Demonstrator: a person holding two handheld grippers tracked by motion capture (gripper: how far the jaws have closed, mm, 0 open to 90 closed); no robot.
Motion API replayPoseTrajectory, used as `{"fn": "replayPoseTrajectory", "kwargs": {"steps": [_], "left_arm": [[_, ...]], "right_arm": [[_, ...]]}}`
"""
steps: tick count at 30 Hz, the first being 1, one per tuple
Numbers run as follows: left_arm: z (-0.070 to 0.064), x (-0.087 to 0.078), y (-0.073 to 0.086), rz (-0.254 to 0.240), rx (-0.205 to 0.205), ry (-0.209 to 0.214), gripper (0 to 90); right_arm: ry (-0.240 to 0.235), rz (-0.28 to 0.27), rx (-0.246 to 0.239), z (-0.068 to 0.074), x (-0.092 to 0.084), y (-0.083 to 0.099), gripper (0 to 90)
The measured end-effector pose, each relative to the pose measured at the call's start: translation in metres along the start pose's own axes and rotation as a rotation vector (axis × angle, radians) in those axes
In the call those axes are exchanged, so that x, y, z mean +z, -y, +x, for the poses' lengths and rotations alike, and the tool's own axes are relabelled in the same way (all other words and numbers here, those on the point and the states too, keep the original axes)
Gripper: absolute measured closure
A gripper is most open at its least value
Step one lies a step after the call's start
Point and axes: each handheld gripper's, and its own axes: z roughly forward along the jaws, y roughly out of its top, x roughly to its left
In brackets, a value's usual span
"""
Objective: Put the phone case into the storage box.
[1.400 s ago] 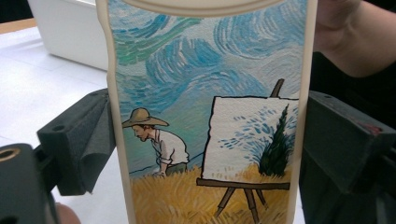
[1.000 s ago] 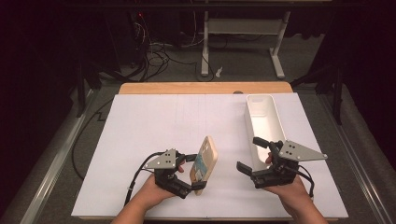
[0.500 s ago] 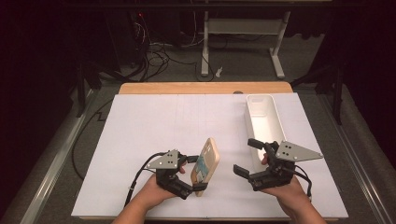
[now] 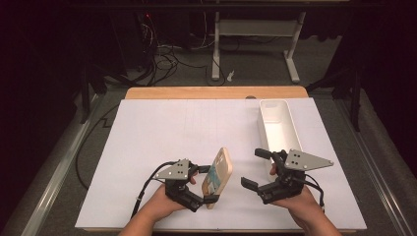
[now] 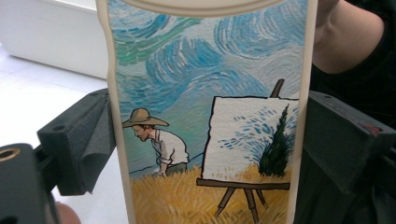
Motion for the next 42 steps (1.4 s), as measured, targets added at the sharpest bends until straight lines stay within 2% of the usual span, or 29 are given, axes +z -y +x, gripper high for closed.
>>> {"fn": "replayPoseTrajectory", "kwargs": {"steps": [18, 30, 42], "left_arm": [[-0.004, 0.004, 0.000, 0.005, 0.013, 0.029, 10.4], [-0.008, 0.006, -0.002, -0.003, 0.020, 0.081, 10.4], [-0.010, 0.010, -0.002, 0.018, 0.029, 0.098, 10.4]], "right_arm": [[-0.069, 0.006, 0.002, 0.006, 0.004, -0.003, 0.0], [-0.116, 0.002, 0.009, 0.010, 0.007, -0.005, 0.0], [-0.145, 0.003, 0.003, 0.013, 0.010, -0.005, 0.0]]}}
